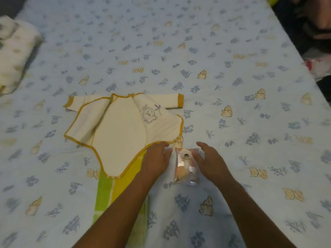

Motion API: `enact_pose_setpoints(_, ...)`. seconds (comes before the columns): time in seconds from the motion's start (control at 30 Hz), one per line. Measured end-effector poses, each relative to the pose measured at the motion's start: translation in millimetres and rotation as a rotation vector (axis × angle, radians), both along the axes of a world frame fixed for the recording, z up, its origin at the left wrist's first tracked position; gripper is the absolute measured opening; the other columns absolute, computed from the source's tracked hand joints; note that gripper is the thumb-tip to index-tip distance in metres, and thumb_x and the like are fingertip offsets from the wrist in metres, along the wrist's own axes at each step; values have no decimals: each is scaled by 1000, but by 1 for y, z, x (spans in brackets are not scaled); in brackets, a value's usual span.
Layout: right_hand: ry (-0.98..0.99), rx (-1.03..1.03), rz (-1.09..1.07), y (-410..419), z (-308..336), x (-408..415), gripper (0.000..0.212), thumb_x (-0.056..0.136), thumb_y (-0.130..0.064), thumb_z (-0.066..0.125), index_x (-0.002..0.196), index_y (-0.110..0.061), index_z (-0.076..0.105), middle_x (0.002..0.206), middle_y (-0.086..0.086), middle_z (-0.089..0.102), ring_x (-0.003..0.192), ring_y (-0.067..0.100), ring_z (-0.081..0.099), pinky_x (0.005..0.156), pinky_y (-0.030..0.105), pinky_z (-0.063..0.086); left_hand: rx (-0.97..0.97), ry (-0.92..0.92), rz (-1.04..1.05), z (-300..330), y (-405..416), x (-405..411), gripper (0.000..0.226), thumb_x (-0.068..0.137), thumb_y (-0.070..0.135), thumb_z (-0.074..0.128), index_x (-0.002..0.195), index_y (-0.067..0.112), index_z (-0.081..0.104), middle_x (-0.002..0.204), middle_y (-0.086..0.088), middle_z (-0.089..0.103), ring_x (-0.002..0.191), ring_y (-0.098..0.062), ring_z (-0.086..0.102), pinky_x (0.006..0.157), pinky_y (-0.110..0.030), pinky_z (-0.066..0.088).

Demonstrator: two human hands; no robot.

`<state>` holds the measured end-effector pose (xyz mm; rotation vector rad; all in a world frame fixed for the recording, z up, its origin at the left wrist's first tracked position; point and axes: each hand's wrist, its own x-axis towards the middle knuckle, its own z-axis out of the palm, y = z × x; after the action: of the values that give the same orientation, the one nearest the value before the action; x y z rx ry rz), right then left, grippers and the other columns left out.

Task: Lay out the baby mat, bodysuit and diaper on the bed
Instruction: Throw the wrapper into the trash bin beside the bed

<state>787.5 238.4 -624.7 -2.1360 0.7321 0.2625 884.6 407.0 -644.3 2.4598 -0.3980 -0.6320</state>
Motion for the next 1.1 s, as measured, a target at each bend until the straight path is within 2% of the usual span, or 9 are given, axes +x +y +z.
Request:
enact_pose_setpoints(0.1,9,-37,75,6,36,10,56,95,-52,42,144,-26,40,147,5,46,133,24,44,108,41,34,216,-23,46,44,23,1,46,98,54,39,129,27,60,129,-10,62,120,-33,55,99,-43,46)
enact_pose_setpoints(0.17,12,-61,143,14,64,19,61,94,-57,40,146,-26,37,150,5,43,136,25,40,111,42,34,277,-59,112,77,43,-4,53,97,61,36,134,28,56,133,-9,59,124,-33,52,99,-43,44)
enact_pose_setpoints(0.37,-48,-32,443,75,153,33,66,92,-62,37,148,-27,34,154,4,37,140,27,35,113,46,31,268,-108,417,178,119,-54,57,96,62,34,137,29,54,137,-8,57,126,-31,50,101,-45,43)
enact_pose_setpoints(0.6,-93,-17,817,207,233,4,65,93,-60,38,147,-25,36,151,10,41,138,33,38,111,46,33,274,-69,783,256,239,-157,57,96,62,33,137,28,54,139,-10,55,129,-34,48,105,-47,42)
enact_pose_setpoints(0.83,-84,35,1104,359,243,-73,64,92,-62,37,147,-29,35,152,6,40,138,29,38,111,45,33,190,-14,1119,262,370,-296,53,97,58,36,135,26,56,142,-6,54,130,-29,48,107,-47,42)
enact_pose_setpoints(0.97,-58,17,1272,441,221,-136,62,94,-60,37,147,-28,35,152,5,40,137,29,39,111,44,33,208,12,1248,244,431,-382,48,96,55,35,118,24,64,121,-8,66,111,-31,60,94,-48,51)
enact_pose_setpoints(1.1,-24,31,1367,513,191,-205,55,94,-54,42,140,-23,46,144,10,51,127,31,51,101,37,39,174,117,1368,207,481,-466,51,98,55,36,132,24,56,121,-9,66,109,-32,64,96,-48,51)
